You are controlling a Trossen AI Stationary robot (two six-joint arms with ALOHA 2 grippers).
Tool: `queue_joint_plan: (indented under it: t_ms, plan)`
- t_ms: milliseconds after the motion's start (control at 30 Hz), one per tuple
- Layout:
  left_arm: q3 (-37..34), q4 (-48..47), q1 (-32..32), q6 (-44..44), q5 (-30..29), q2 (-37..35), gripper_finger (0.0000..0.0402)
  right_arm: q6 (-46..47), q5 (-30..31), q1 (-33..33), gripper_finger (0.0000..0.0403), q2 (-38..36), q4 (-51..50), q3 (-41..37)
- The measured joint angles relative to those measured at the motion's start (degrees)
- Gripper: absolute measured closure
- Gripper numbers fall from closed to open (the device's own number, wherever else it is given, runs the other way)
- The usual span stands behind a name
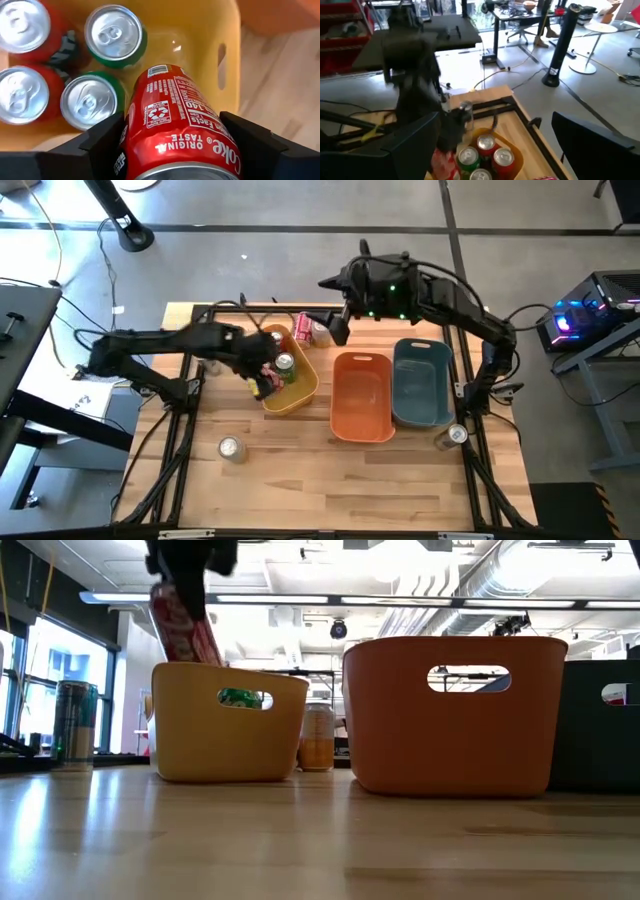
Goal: Sort soda cans
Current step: Put the right red-white soda can into the yellow bin
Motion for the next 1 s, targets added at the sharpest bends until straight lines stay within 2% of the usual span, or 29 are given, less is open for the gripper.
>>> queue_joint_plan:
  t_ms: [367,733,900,1000]
  plan:
    - [0.0,-1.58,2.33,11.74,-0.45,13.23,0.0117,0.0,0.03,-0.05,0.0024,0.12,-0.64,-0.05]
    - [-0.02,-1.76,4.27,17.3,-2.69,18.06,0.0117,0.0,0.07,-0.03,0.0024,0.14,-2.96,-0.05]
    - [-0.02,-2.01,4.35,17.43,-4.83,17.93,0.004,-0.33,0.09,-0.03,0.0024,0.14,-3.44,-0.05]
    - [0.0,-2.33,4.38,17.42,-5.08,17.86,0.0017,-0.44,0.09,-0.03,0.0024,0.14,-3.58,-0.05]
